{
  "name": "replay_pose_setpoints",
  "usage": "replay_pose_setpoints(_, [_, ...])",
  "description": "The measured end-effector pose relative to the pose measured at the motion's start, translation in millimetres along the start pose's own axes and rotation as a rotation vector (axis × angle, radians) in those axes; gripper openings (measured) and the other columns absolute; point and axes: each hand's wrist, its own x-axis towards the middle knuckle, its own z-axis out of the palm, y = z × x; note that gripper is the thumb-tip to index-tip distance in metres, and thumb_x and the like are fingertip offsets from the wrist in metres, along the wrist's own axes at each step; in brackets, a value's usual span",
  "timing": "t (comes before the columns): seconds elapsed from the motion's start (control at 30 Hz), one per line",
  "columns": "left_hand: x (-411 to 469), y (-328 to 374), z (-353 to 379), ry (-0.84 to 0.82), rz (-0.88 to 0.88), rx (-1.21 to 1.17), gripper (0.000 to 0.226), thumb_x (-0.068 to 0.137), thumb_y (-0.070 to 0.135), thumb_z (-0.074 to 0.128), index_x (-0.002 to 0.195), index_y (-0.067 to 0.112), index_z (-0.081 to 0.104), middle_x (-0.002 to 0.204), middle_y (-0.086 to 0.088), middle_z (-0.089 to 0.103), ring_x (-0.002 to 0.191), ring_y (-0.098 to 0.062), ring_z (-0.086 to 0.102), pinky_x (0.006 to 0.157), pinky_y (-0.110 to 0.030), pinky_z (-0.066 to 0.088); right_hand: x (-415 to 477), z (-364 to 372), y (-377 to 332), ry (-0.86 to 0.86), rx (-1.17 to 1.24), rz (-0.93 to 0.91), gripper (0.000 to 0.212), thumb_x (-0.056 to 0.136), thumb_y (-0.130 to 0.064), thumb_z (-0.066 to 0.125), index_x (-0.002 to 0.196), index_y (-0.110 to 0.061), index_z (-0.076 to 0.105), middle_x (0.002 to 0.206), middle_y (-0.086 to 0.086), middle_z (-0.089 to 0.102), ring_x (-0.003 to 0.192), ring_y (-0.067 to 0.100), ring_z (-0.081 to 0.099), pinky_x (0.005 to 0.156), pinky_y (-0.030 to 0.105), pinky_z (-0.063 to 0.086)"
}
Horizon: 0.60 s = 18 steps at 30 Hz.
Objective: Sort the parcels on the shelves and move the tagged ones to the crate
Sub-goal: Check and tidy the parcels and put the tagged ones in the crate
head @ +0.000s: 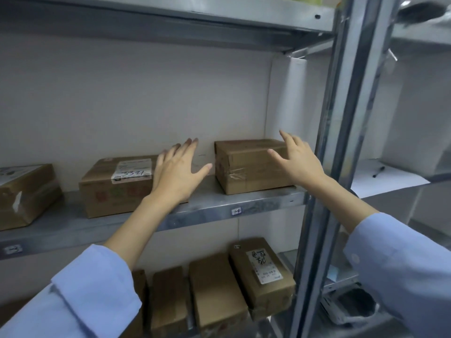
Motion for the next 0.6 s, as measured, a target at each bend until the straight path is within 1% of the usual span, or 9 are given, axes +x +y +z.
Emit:
replay_pose_setpoints(0.17, [12.3,25.7,14.7,-0.005,0.036,-0.019,0.072,0.094,0.058,0.045,0.154,0.024,0.024,0.160,0.003,0.025,0.146,-0.019,0.025,0.118,-0.037,0.015,12.0,7.6,32.0,-0.027,0.083,0.046,0.070,0.098,-0.052,0.044,0.156,-0.021,0.019,0.160,0.003,0.026,0.144,0.026,0.026,0.111,0.046,0.031])
replay_pose_setpoints(0.27, [14.4,37.8,23.4,-0.028,0.044,-0.037,0.074,0.094,0.057,0.047,0.154,0.023,0.023,0.160,0.002,0.025,0.146,-0.019,0.024,0.119,-0.038,0.016,18.4,11.9,40.0,-0.035,0.147,0.053,0.073,0.096,-0.052,0.049,0.155,-0.019,0.021,0.159,0.006,0.027,0.144,0.029,0.027,0.114,0.047,0.030])
replay_pose_setpoints(0.33, [14.9,44.6,29.1,-0.037,0.037,-0.040,0.075,0.093,0.057,0.048,0.155,0.022,0.023,0.160,0.001,0.026,0.146,-0.020,0.025,0.119,-0.037,0.018,21.4,14.4,41.2,-0.035,0.154,0.036,0.075,0.095,-0.051,0.053,0.155,-0.020,0.021,0.159,0.007,0.027,0.145,0.030,0.024,0.114,0.047,0.028])
replay_pose_setpoints(0.5, [15.5,54.5,38.9,-0.040,0.000,-0.091,0.077,0.091,0.057,0.054,0.153,0.022,0.026,0.155,0.000,0.037,0.139,-0.023,0.037,0.111,-0.037,0.030,26.3,22.8,43.0,-0.024,0.184,0.054,0.077,0.092,-0.046,0.060,0.154,-0.020,0.022,0.160,0.012,0.022,0.147,0.031,0.018,0.114,0.048,0.027])
replay_pose_setpoints(0.6, [16.8,57.9,41.9,-0.048,-0.017,-0.112,0.076,0.091,0.056,0.055,0.153,0.022,0.026,0.154,-0.001,0.038,0.139,-0.024,0.037,0.110,-0.036,0.032,27.4,27.0,44.6,-0.027,0.214,0.057,0.075,0.092,-0.044,0.061,0.153,-0.019,0.027,0.157,0.014,0.028,0.145,0.033,0.024,0.113,0.047,0.030])
